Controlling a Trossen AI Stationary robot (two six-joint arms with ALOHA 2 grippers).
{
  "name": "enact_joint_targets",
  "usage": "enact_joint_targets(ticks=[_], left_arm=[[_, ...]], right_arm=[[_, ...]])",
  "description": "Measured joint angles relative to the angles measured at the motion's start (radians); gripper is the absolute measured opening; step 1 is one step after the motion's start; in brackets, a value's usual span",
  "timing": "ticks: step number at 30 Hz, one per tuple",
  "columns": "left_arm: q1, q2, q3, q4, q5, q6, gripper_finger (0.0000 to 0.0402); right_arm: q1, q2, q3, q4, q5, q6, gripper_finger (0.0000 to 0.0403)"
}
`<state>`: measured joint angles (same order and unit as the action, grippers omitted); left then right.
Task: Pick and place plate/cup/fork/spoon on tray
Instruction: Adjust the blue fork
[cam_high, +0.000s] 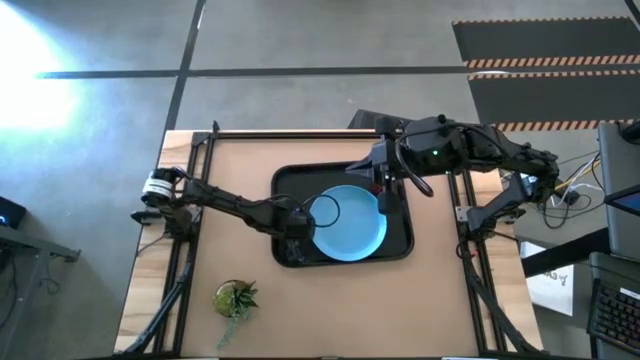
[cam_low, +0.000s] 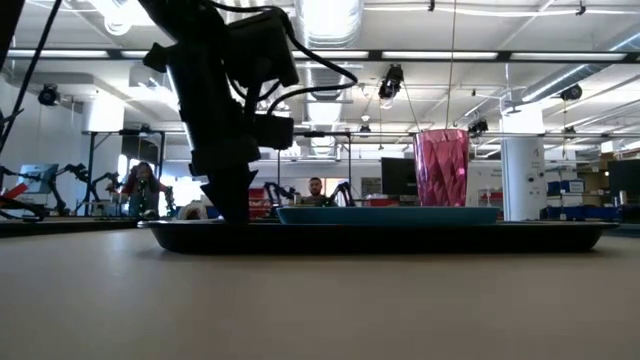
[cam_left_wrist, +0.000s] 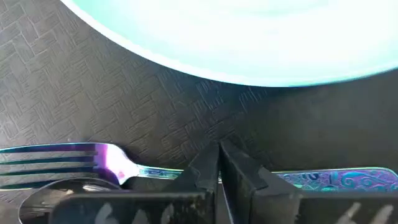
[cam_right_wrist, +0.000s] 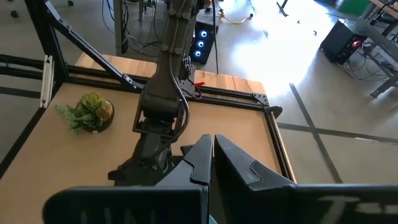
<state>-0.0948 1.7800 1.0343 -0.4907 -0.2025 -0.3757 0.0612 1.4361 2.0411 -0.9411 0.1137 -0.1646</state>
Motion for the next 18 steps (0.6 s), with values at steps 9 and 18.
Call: enact_joint_targets(ticks=[9, 18], left_arm=[[-0.003, -0.050, 0.063, -0.143, -0.064, -0.001, 0.0000], [-0.003, -0.054, 0.054, -0.156, -0.062, -0.014, 0.0000]], right_arm=[[0.000, 0.000, 0.000, -0.034, 0.001, 0.000, 0.0009], [0.000, 0.000, 0.000, -0.045, 0.001, -0.003, 0.0009]])
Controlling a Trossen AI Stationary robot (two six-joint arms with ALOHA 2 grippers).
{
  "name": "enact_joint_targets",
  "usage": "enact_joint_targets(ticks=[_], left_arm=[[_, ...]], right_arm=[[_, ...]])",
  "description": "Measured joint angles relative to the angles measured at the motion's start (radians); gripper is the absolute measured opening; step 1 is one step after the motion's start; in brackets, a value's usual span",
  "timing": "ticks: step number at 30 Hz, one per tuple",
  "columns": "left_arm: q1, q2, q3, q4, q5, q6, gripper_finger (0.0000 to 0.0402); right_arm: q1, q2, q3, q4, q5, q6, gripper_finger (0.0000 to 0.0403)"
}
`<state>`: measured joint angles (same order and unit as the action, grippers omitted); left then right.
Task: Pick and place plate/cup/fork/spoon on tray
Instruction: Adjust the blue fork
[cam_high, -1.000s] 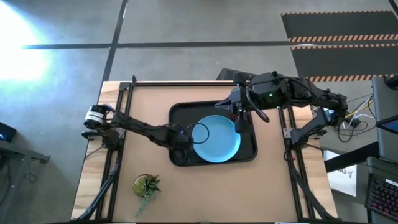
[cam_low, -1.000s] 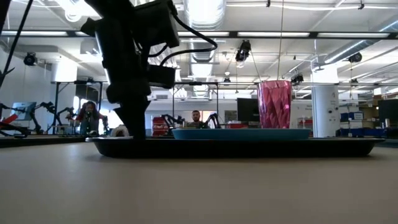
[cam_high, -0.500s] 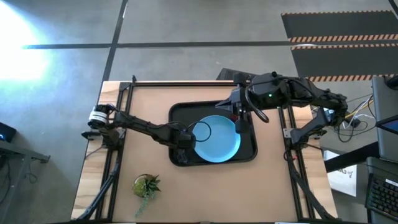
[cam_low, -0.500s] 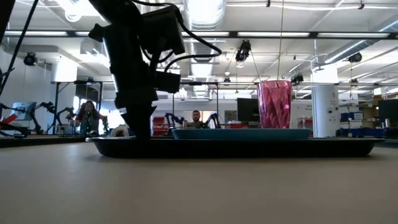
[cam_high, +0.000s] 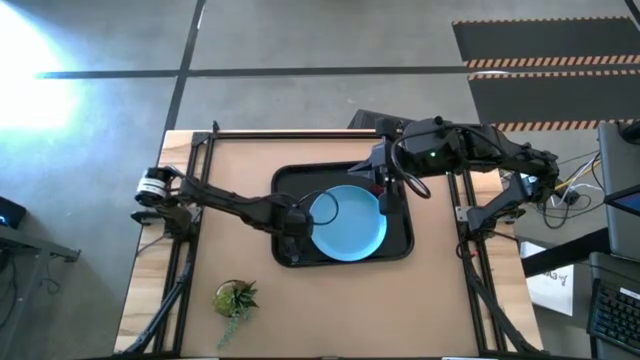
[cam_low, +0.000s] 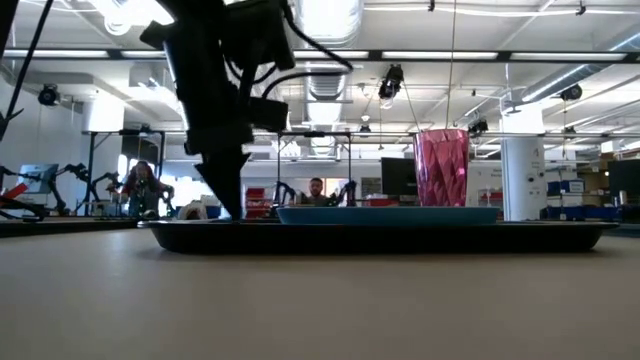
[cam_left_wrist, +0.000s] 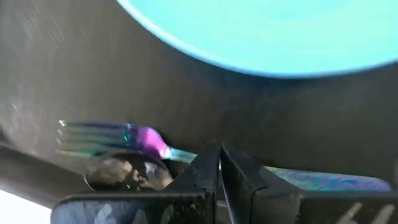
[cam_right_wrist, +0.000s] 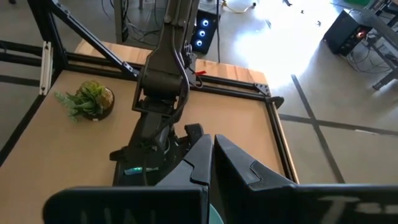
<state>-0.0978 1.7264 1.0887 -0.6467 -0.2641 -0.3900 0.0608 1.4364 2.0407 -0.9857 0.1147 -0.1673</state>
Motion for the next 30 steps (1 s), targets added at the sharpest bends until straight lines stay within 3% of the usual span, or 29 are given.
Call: enact_joint_targets(ticks=[18, 30], left_arm=[[0.004, 0.029, -0.011, -0.054, 0.001, -0.027, 0.0000], [0.007, 0.076, -0.012, 0.008, -0.010, -0.031, 0.0000]], right_arm=[[0.000, 0.001, -0.001, -0.012, 0.001, 0.011, 0.0009], [0.000, 0.001, -0.001, -0.012, 0.001, 0.011, 0.0009]])
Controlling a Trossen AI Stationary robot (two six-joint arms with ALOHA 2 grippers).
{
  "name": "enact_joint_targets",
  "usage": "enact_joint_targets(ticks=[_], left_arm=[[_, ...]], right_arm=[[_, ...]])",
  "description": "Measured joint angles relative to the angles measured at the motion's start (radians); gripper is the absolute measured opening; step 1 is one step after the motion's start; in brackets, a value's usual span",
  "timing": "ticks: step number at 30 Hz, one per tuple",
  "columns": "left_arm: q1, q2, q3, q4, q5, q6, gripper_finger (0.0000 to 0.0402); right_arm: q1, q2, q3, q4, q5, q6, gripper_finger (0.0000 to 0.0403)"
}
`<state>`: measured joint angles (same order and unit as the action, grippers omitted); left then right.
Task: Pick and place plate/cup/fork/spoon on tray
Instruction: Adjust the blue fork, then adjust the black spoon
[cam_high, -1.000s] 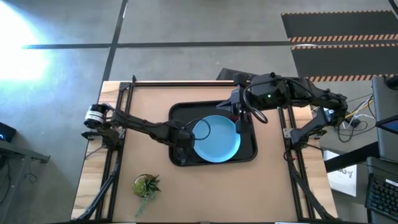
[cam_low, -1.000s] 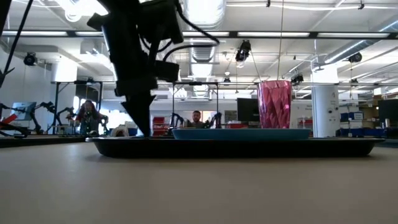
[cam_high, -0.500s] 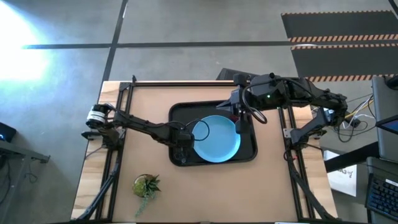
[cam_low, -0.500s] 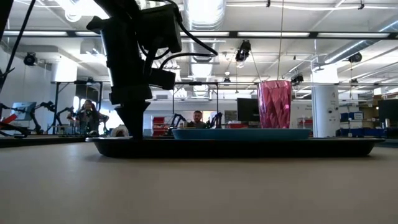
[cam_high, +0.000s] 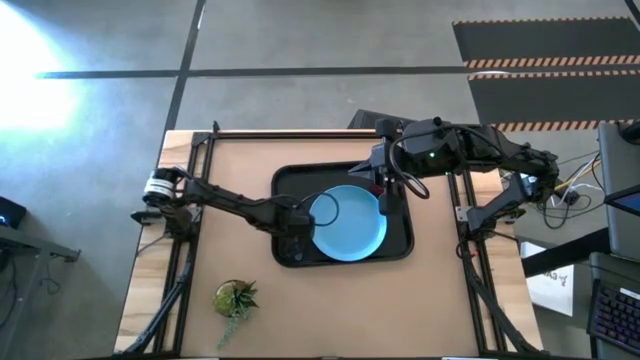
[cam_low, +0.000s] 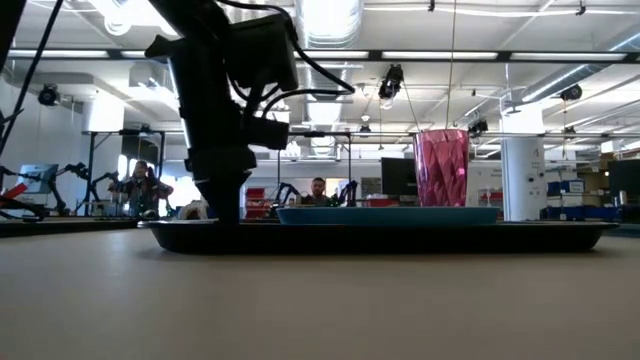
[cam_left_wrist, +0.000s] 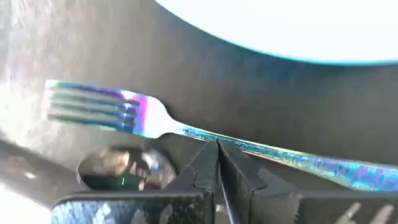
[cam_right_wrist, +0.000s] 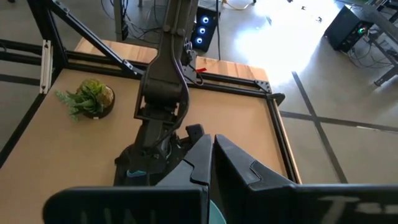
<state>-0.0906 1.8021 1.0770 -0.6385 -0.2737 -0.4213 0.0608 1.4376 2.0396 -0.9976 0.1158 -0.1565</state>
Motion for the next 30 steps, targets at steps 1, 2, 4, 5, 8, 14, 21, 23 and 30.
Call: enact_joint_targets(ticks=[1, 2, 4, 5, 8, 14, 21, 23, 30], left_arm=[[0.001, 0.001, 0.003, 0.012, 0.000, 0.000, 0.0000], [0.002, 0.002, 0.004, 0.026, -0.001, 0.006, 0.0000], [0.008, 0.001, 0.005, 0.061, 0.004, 0.011, 0.0000], [0.012, 0.001, 0.005, 0.079, 0.007, 0.012, 0.0000], [0.025, 0.001, 0.005, 0.096, 0.011, 0.017, 0.0000], [0.033, 0.000, 0.005, 0.093, 0.011, 0.017, 0.0000], [0.033, -0.011, 0.034, -0.023, 0.001, 0.009, 0.0000], [0.033, -0.019, 0.039, -0.060, -0.023, 0.008, 0.0000], [0.029, -0.079, 0.029, -0.094, -0.021, -0.046, 0.0000]], right_arm=[[0.000, 0.000, 0.000, 0.000, 0.000, 0.000, 0.0009], [0.000, 0.000, 0.000, 0.000, 0.000, 0.000, 0.0009], [0.000, 0.000, 0.000, 0.000, 0.000, 0.000, 0.0009], [0.000, 0.000, 0.000, 0.000, 0.000, 0.000, 0.0009], [0.000, 0.000, 0.000, 0.000, 0.000, 0.000, 0.0009], [0.000, 0.000, 0.000, 0.000, 0.000, 0.000, 0.0009], [0.000, 0.000, 0.000, -0.019, 0.001, 0.000, 0.0009], [0.000, 0.000, 0.000, -0.034, 0.012, 0.000, 0.0009], [0.000, 0.000, -0.002, -0.051, 0.026, 0.002, 0.0009]])
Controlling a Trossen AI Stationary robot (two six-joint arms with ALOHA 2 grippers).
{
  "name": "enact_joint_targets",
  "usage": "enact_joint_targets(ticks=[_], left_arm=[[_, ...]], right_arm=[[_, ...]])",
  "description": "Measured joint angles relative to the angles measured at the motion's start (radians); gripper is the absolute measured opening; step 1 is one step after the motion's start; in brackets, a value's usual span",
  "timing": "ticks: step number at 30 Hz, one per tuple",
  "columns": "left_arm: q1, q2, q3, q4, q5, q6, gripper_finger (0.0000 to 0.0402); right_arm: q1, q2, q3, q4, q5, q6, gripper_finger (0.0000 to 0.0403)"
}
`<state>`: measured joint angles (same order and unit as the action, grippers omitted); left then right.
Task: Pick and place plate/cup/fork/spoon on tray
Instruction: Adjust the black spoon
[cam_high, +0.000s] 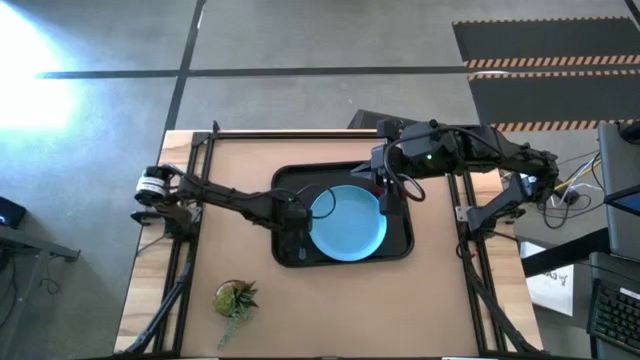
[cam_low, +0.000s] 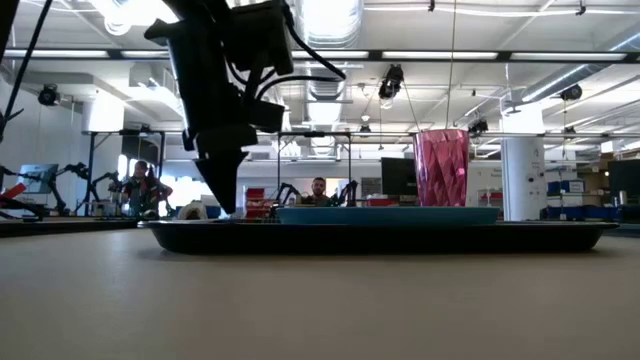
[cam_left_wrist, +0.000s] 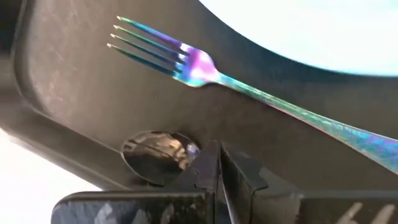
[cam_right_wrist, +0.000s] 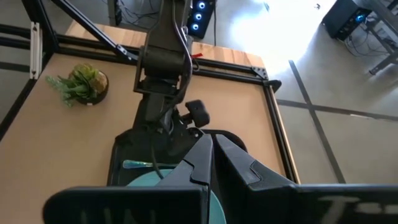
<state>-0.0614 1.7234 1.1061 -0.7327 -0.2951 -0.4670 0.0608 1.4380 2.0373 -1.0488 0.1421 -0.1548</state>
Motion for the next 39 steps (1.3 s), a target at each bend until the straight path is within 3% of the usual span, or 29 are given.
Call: enact_joint_targets(ticks=[18, 39], left_arm=[[-0.013, 0.006, -0.052, -0.044, 0.104, -0.079, 0.0000], [0.010, 0.009, -0.101, 0.146, 0.073, -0.044, 0.0000]], right_arm=[[0.000, 0.000, 0.000, -0.001, 0.000, -0.004, 0.0009], [0.000, 0.000, 0.000, 0.006, 0.018, -0.002, 0.0009]])
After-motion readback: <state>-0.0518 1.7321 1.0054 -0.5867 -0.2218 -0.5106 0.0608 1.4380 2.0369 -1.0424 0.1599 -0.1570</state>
